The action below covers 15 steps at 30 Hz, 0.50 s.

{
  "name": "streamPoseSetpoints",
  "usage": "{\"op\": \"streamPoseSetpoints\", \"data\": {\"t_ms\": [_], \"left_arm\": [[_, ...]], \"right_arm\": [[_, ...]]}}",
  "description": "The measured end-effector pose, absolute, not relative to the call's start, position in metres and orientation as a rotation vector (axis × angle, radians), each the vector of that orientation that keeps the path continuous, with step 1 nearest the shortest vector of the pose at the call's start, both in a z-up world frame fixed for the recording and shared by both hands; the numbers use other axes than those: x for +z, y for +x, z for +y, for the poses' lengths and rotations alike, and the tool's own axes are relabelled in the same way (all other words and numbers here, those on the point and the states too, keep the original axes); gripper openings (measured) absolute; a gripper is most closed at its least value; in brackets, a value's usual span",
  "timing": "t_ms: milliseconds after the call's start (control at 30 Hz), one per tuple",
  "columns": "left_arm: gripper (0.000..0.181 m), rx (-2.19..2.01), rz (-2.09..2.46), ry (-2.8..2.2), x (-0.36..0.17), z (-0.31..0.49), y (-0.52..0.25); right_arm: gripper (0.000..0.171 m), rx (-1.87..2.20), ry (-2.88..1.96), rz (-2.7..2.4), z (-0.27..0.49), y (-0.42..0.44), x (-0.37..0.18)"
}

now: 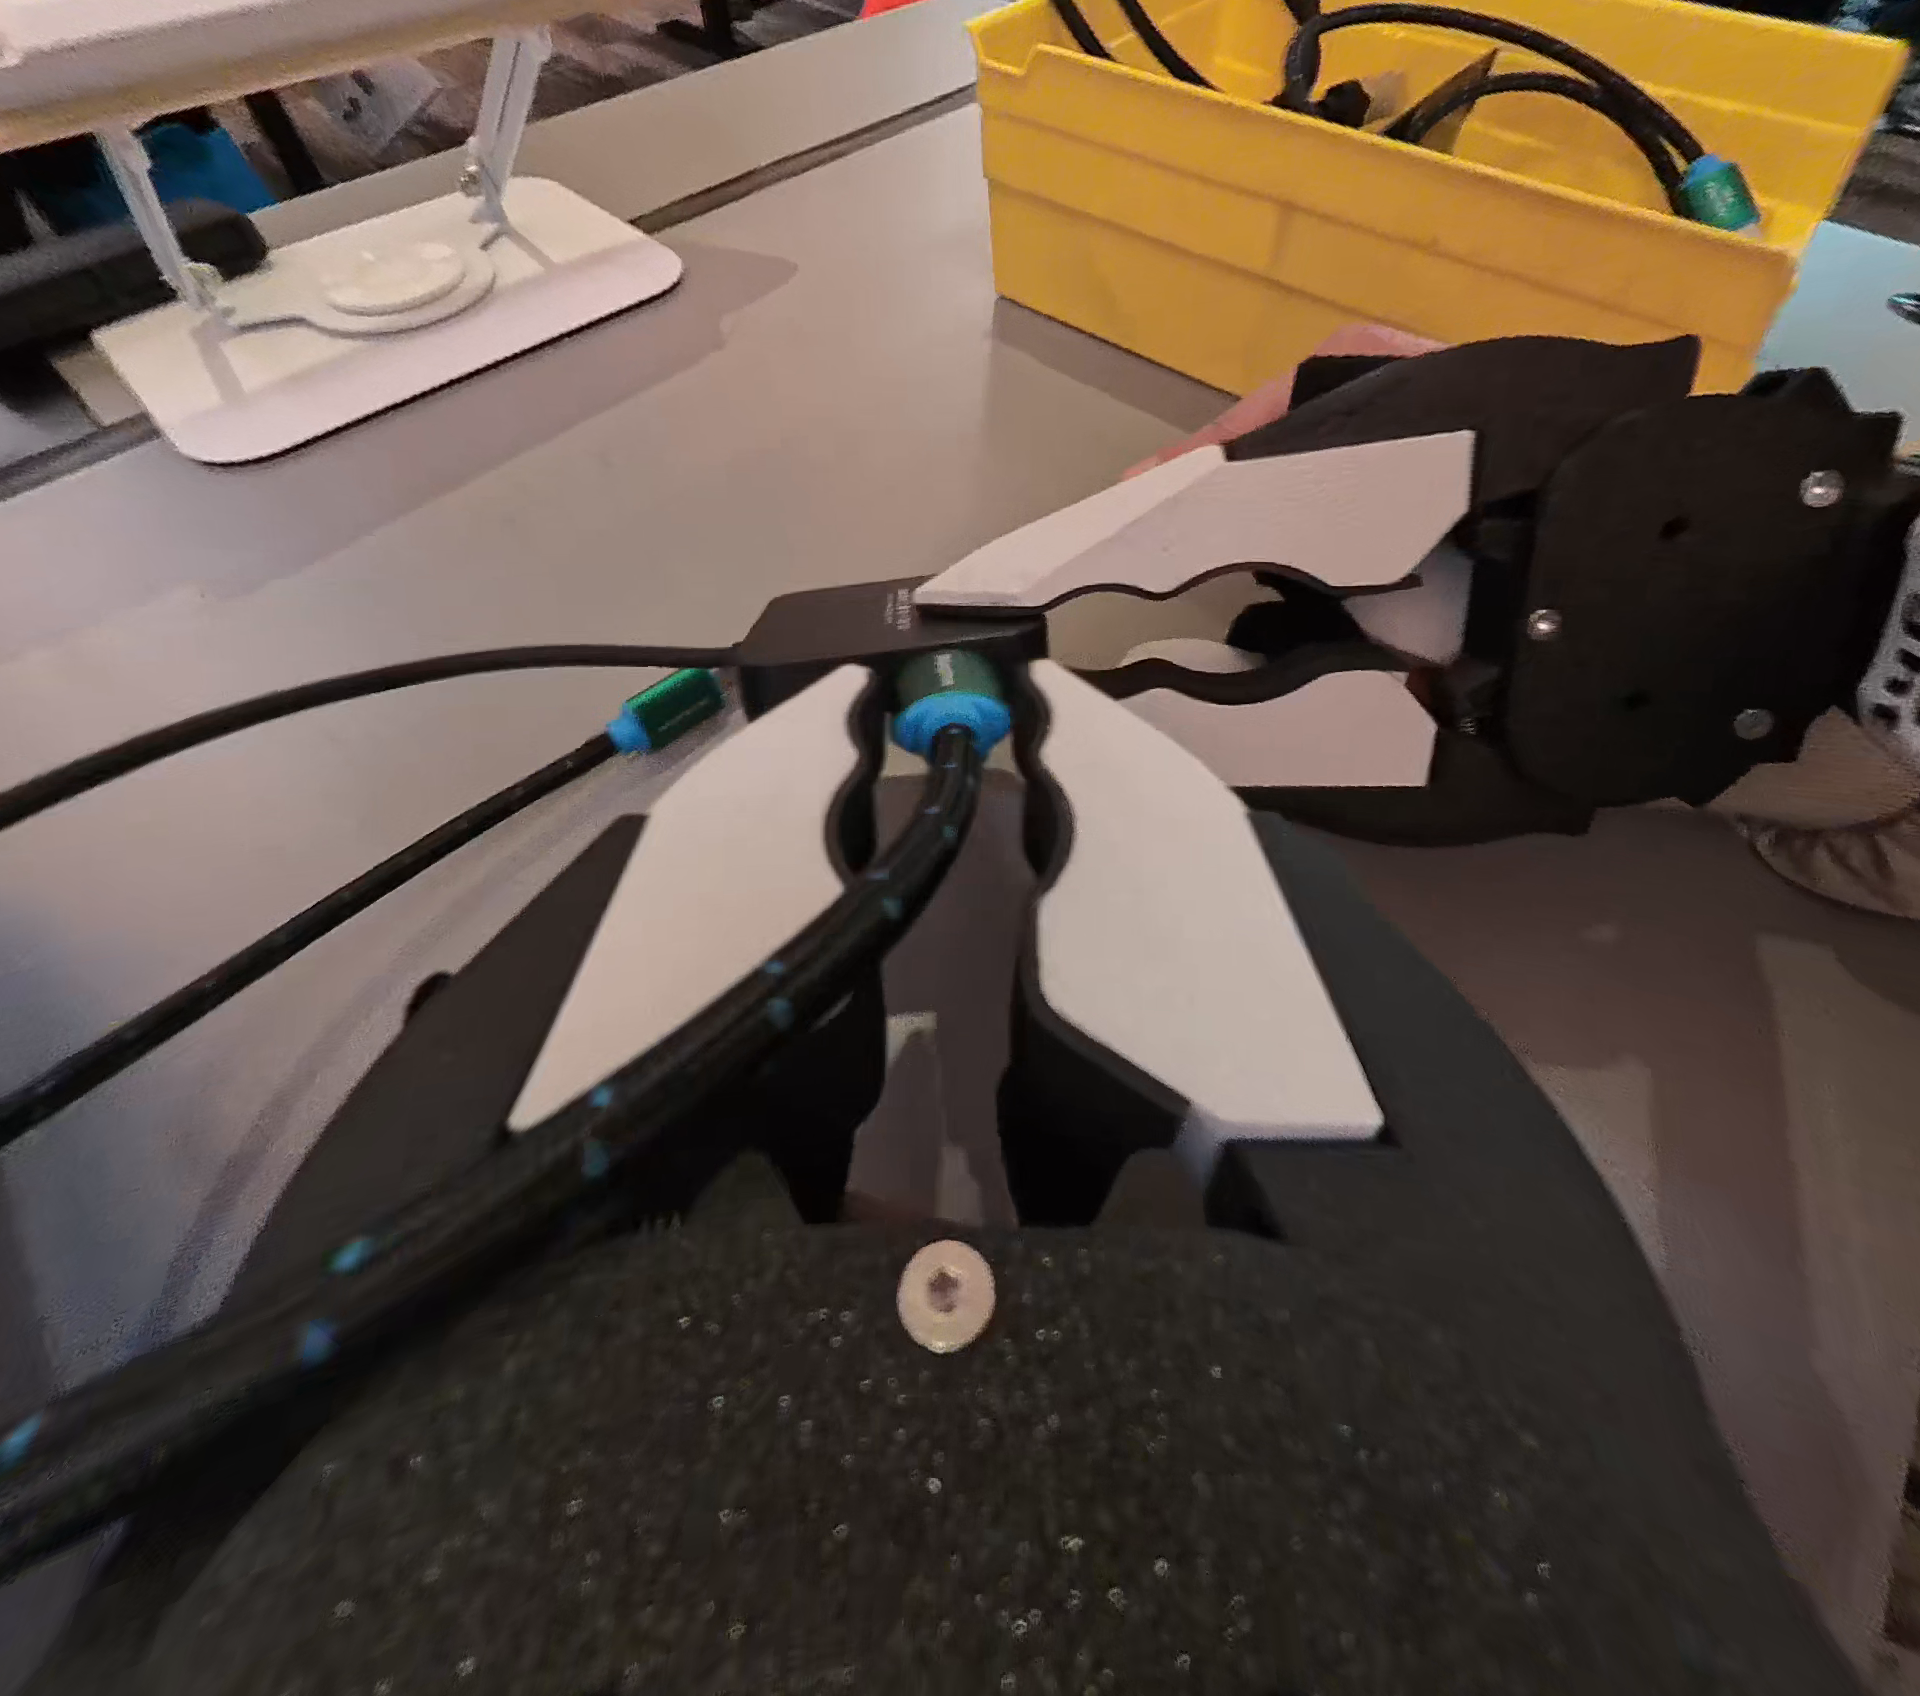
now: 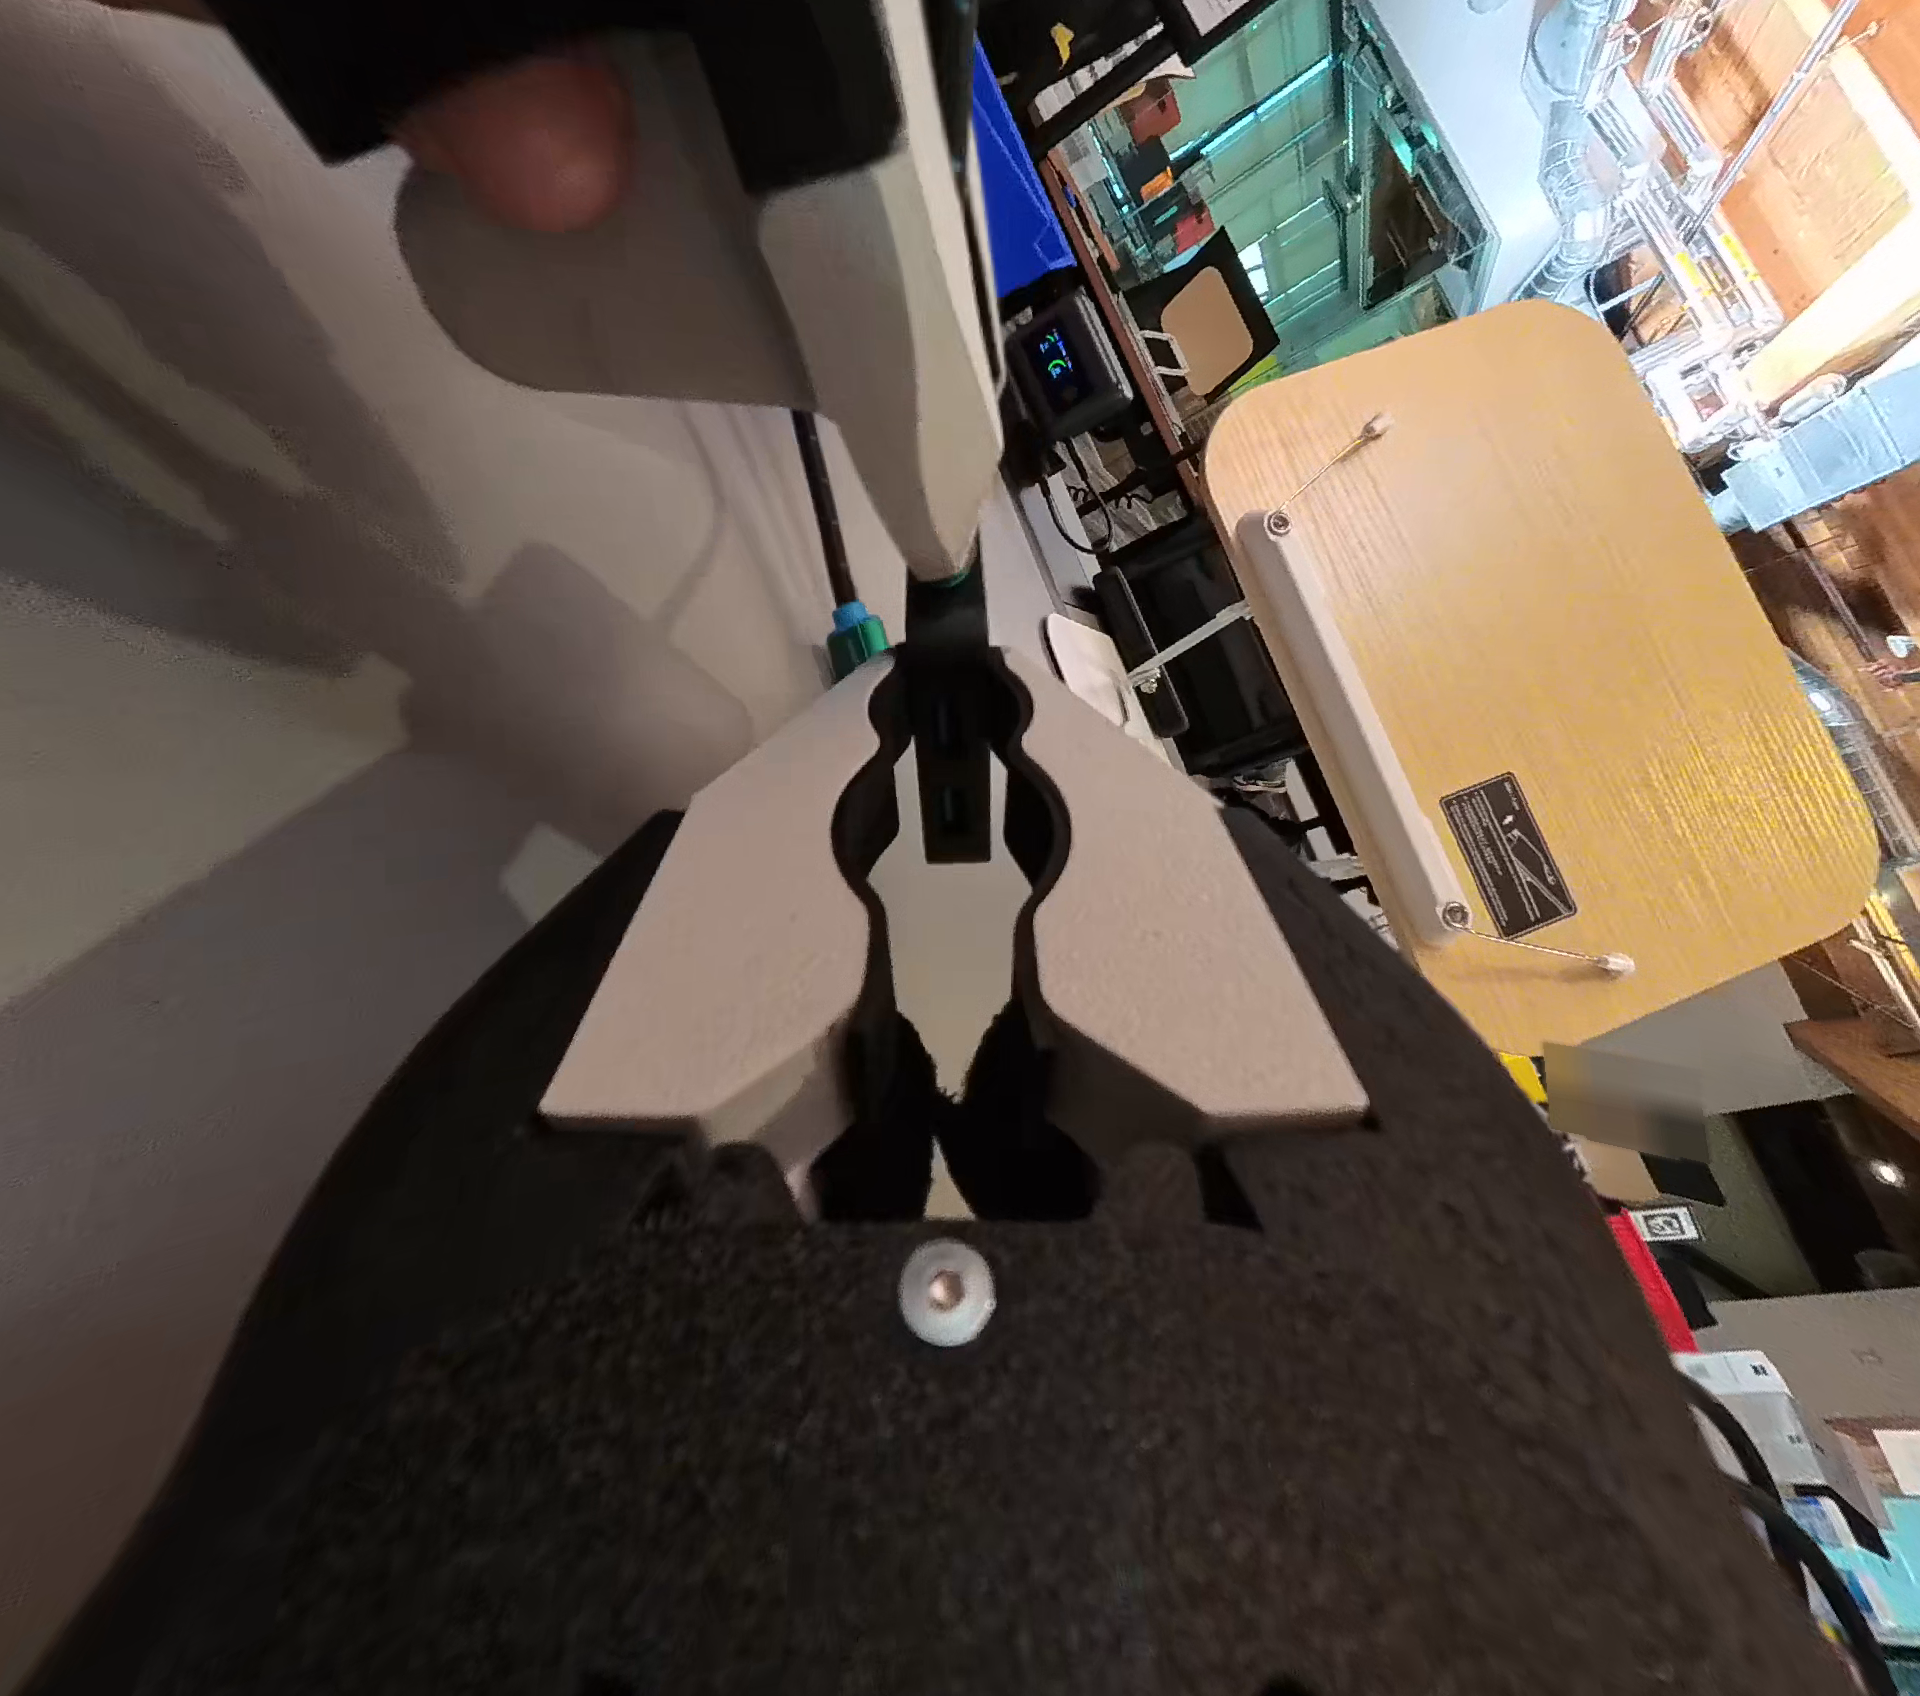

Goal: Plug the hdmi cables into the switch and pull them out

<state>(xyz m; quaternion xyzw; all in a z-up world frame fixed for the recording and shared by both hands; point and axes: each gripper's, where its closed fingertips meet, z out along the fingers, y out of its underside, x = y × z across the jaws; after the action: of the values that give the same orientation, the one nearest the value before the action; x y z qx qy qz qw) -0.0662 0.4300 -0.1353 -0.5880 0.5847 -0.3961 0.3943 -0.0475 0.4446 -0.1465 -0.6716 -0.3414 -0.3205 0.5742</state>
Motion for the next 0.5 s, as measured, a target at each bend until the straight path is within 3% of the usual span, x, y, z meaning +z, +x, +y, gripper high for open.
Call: {"op": "streamPoseSetpoints", "data": {"t_ms": [500], "left_arm": [[0.022,-1.027,1.540,-1.443,-0.1362,0.4201,-0.0659]], "right_arm": [[0.013,-0.783,-1.568,-0.727,0.4416,-0.0473,-0.1457]]}}
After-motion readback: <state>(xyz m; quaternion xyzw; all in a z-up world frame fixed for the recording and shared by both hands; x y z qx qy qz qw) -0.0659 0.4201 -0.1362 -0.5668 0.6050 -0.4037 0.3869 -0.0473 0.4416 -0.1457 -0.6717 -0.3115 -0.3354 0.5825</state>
